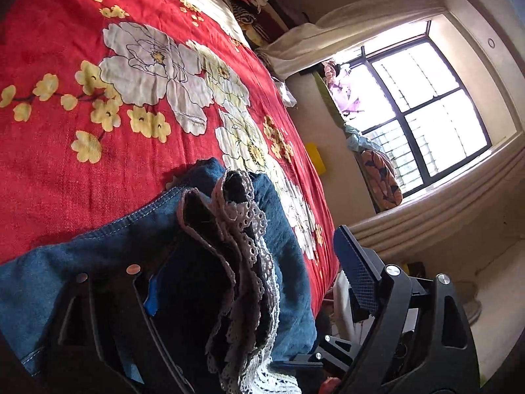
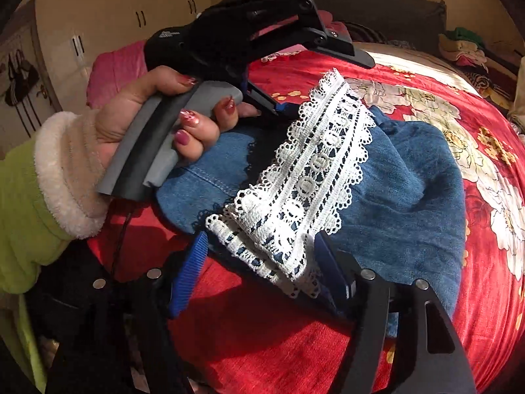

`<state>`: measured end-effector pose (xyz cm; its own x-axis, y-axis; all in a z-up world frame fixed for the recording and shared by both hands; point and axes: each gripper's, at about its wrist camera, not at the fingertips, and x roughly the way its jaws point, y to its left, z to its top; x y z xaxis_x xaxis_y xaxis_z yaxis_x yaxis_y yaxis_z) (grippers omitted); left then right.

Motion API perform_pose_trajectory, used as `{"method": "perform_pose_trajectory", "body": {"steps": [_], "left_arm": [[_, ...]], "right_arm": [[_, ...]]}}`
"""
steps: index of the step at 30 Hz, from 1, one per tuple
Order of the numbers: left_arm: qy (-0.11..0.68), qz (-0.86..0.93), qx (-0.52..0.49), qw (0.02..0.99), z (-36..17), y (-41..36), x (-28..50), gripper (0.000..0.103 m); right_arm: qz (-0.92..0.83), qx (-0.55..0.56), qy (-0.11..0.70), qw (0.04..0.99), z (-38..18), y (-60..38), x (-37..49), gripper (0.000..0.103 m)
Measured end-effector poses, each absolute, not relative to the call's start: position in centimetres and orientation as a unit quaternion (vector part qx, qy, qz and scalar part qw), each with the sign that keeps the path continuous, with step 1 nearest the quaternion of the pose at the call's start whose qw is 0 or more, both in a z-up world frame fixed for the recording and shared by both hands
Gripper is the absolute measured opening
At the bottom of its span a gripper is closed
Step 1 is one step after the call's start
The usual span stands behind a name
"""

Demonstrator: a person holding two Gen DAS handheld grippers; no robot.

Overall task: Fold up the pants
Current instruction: 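Fold the lifted lace edge over the pants with both grippers and release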

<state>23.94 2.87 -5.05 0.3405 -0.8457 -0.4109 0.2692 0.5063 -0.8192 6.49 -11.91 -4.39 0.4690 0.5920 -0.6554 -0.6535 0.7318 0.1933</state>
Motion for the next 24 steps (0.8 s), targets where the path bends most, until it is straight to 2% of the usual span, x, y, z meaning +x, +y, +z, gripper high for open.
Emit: {"method": "perform_pose_trajectory", "body": {"steps": [2,5,8,9,10,15,16,18,20,24], "left_arm": [[0.443,-0.373,-0.32,0.75,-5.0,2.4,24.2,0.078],[0.455,-0.362,-0.293,0.759,-5.2,1.9,24.5,0.064],[0.458,-0.351,-0.285,0.765,-5.5,1.8,25.0,0.04],[0.458,-0.348,-0.284,0.767,-5.5,1.9,25.2,0.023],[0.459,-0.347,-0.286,0.766,-5.6,2.0,25.3,0.016],[0.448,-0.355,-0.306,0.761,-5.3,3.0,25.4,0.014],[0.444,-0.357,-0.305,0.763,-5.0,3.1,25.4,0.014],[0.431,-0.365,-0.303,0.768,-4.2,3.2,25.2,0.014],[0.416,-0.368,-0.296,0.777,-3.6,3.3,25.1,0.014],[0.446,-0.322,-0.275,0.789,-5.1,3.0,25.6,0.014]], "right_arm": [[0.364,-0.006,0.35,0.863,-2.8,-14.1,6.8,0.067],[0.326,0.06,0.33,0.884,-0.6,-18.3,9.3,0.069],[0.267,0.078,0.351,0.894,-0.4,-21.2,14.2,0.07],[0.251,0.084,0.372,0.89,-0.8,-21.7,16.1,0.07],[0.234,0.092,0.394,0.884,-1.4,-22.2,18.1,0.07],[0.228,0.157,0.448,0.85,-4.1,-22.7,25.0,0.067],[0.239,0.175,0.462,0.836,-4.7,-22.5,25.9,0.063],[0.252,0.189,0.487,0.815,-6.0,-22.1,27.2,0.03],[0.252,0.198,0.48,0.817,-6.1,-22.4,27.4,0.017],[0.233,0.194,0.467,0.831,-6.0,-23.6,27.6,0.016]]}}
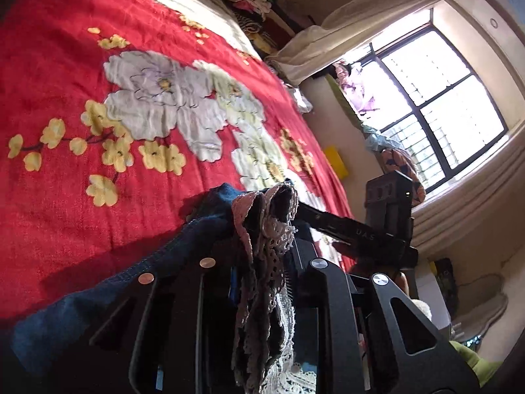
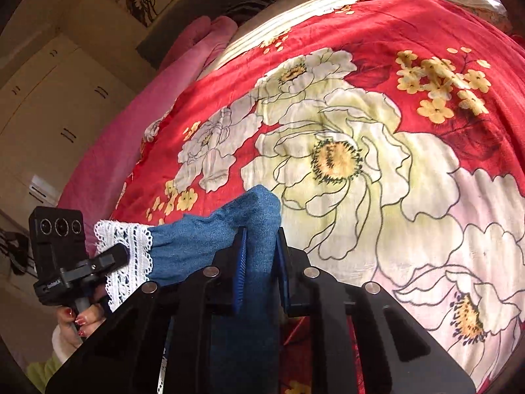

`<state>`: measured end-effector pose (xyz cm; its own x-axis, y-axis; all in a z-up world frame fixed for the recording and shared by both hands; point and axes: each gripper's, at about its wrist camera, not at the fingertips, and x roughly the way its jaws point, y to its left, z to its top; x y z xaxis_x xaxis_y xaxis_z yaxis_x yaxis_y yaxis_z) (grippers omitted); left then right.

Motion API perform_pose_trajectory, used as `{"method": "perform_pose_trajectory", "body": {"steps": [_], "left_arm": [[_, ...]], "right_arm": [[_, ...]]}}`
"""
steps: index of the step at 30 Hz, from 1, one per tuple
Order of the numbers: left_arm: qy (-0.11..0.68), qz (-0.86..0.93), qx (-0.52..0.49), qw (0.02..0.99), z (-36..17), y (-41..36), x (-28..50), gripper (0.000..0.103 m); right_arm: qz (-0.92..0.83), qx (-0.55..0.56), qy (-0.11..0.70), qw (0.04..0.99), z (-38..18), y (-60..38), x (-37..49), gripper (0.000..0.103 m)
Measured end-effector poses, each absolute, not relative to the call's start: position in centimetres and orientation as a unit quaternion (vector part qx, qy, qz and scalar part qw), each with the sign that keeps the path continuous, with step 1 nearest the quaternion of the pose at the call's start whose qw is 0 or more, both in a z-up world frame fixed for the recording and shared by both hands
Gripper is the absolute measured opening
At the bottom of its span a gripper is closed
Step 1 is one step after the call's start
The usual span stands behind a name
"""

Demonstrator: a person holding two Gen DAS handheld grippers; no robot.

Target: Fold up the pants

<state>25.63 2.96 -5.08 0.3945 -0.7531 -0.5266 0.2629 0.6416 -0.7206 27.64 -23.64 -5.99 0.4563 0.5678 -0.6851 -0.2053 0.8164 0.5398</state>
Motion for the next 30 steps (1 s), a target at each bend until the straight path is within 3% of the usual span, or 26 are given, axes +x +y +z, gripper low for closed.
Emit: {"method": "perform_pose_trajectory", "body": {"steps": [5,7,8,10,13,23,25,30], "left_arm": [[0.475,-0.282,-0.274,0.787,-7.1,3.6,26.1,0.014],[0.471,-0.284,-0.279,0.787,-6.8,3.8,25.9,0.014],[0.47,-0.286,-0.281,0.786,-6.6,3.9,25.9,0.016],[0.469,-0.285,-0.284,0.786,-6.2,4.1,25.6,0.031],[0.46,-0.282,-0.277,0.795,-5.2,4.4,24.8,0.043],[0.425,-0.242,-0.251,0.835,-1.3,4.9,19.3,0.052],[0.417,-0.237,-0.247,0.842,-0.9,4.5,17.6,0.057],[0.434,-0.225,-0.248,0.836,-2.2,3.4,14.3,0.057]], "right_arm": [[0.235,0.174,0.462,0.837,-6.8,-23.2,27.7,0.023],[0.234,0.191,0.453,0.839,-6.2,-23.9,26.9,0.035],[0.233,0.198,0.447,0.841,-5.7,-24.3,26.2,0.049],[0.233,0.195,0.43,0.85,-4.5,-24.8,24.6,0.058],[0.237,0.189,0.413,0.859,-3.1,-25.3,22.0,0.059],[0.238,0.136,0.392,0.878,-1.4,-25.4,14.6,0.073],[0.239,0.129,0.393,0.879,-1.6,-25.5,13.5,0.074],[0.243,0.138,0.409,0.869,-2.8,-25.8,11.2,0.074]]}}
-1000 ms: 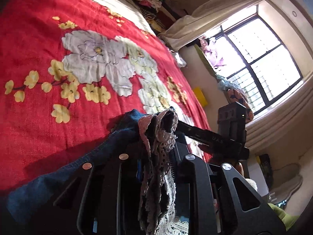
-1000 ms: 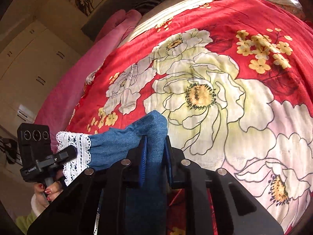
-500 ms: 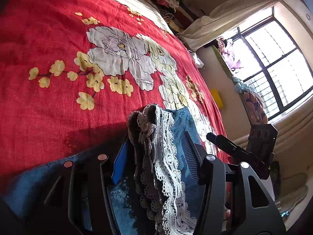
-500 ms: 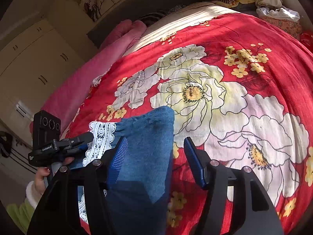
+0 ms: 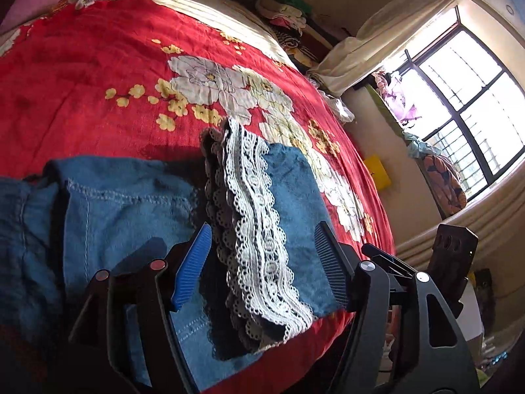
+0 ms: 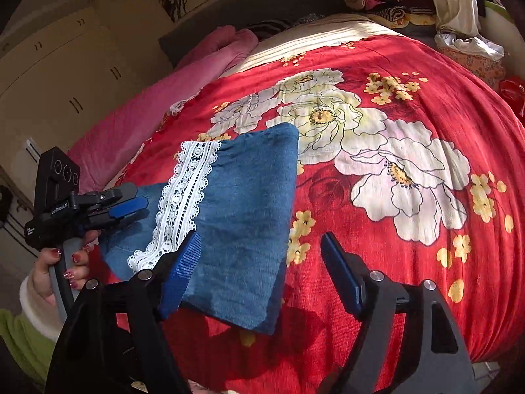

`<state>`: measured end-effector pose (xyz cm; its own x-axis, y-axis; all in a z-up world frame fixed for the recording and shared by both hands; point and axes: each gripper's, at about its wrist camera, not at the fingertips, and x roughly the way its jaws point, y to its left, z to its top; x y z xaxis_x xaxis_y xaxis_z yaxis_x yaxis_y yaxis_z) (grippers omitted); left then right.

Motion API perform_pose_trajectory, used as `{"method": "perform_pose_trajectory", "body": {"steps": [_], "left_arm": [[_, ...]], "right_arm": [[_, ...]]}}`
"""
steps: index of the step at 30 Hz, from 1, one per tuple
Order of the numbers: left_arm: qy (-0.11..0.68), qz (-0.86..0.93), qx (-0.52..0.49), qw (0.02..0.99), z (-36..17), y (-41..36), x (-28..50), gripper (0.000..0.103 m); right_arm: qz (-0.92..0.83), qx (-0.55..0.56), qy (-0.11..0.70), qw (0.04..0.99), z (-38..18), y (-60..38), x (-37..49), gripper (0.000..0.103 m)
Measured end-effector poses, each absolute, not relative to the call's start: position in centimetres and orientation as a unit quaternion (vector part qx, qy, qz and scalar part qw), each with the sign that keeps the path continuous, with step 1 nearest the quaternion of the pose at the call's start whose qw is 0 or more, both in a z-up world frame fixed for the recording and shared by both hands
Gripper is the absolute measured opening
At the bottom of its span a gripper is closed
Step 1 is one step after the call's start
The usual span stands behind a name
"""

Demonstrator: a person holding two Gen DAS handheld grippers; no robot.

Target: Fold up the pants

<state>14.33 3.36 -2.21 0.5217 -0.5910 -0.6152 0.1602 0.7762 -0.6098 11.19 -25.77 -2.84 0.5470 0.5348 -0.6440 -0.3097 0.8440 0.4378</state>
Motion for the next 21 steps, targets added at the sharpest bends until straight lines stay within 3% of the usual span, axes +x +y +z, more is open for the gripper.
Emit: {"method": "perform_pose_trajectory", "body": {"steps": [12,14,15,16,18,21], "left_arm": [[0.486,-0.184,-0.287,0.804,-5.2,1.7,9.9,0.057],[0.493,-0.178,-0.284,0.803,-5.6,1.2,9.8,0.056],[0.496,-0.177,-0.286,0.8,-5.8,1.1,9.8,0.049],[0.5,-0.175,-0.287,0.798,-6.1,0.8,9.9,0.037],[0.504,-0.172,-0.282,0.798,-6.4,0.4,9.9,0.028],[0.503,-0.18,-0.28,0.797,-6.1,0.1,9.2,0.023]], "right_arm": [[0.28,0.184,0.459,0.823,-6.6,-25.5,10.4,0.07],[0.274,0.181,0.465,0.822,-7.1,-25.3,10.6,0.062],[0.275,0.184,0.465,0.821,-7.3,-25.3,10.8,0.06],[0.278,0.189,0.464,0.819,-7.5,-25.4,10.9,0.049],[0.292,0.201,0.467,0.81,-7.8,-25.4,11.0,0.019],[0.296,0.194,0.447,0.822,-6.7,-26.0,10.4,0.017]]}}
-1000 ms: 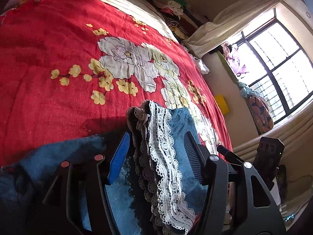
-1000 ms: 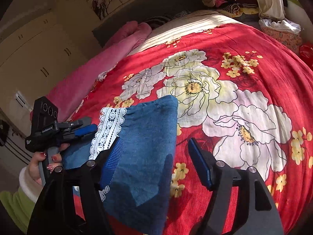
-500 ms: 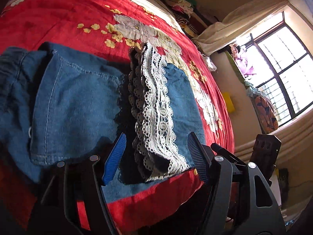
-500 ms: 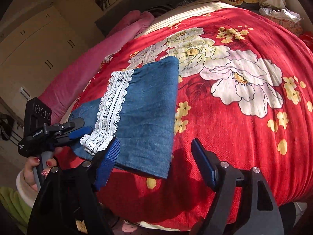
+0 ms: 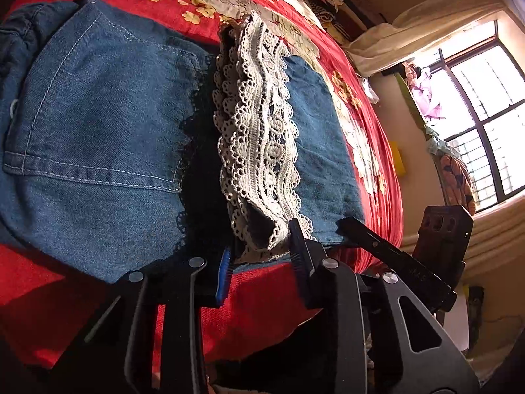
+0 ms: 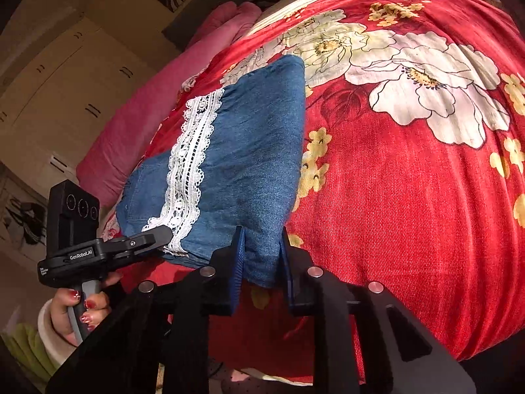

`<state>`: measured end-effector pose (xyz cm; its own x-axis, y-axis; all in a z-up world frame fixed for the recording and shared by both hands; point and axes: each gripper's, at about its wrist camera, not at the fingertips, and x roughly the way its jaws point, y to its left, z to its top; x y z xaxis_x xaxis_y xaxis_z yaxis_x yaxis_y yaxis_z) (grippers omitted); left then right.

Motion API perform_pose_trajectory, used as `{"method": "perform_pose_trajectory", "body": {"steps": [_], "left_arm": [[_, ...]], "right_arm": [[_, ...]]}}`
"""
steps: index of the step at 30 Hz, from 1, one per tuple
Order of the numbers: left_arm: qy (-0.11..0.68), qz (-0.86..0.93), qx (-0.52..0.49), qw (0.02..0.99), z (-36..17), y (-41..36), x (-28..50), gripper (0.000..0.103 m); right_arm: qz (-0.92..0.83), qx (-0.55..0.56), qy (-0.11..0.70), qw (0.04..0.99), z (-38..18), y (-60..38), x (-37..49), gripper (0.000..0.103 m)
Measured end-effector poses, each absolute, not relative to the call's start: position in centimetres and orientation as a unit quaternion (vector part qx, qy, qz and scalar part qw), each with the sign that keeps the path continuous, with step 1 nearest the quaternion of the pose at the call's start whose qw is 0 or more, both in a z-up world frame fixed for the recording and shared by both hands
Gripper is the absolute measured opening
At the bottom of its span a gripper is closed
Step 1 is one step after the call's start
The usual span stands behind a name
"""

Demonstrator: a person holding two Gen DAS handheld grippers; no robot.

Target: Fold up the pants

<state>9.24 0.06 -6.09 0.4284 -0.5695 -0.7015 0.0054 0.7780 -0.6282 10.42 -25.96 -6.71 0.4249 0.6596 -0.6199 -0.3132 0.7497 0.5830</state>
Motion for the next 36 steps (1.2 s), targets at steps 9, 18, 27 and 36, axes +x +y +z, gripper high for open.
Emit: {"method": "perform_pose_trajectory", "body": {"steps": [9,18,27,36], "left_arm": [[0.511,-0.17,-0.252,0.804,-7.1,-0.3,8.5,0.025],[0.507,-0.165,-0.225,0.815,-6.3,-1.1,8.2,0.026],[0.496,-0.155,-0.194,0.832,-5.1,-0.8,7.8,0.036],[0.47,-0.136,-0.16,0.857,-3.1,-0.4,6.9,0.044]], "right_arm": [[0.274,0.183,0.463,0.823,-8.1,-27.1,10.7,0.016],[0.252,0.133,0.464,0.839,-7.6,-25.9,10.4,0.017],[0.22,0.098,0.437,0.866,-4.8,-25.9,9.2,0.021],[0.225,0.07,0.401,0.885,-1.9,-24.8,7.8,0.035]]}}
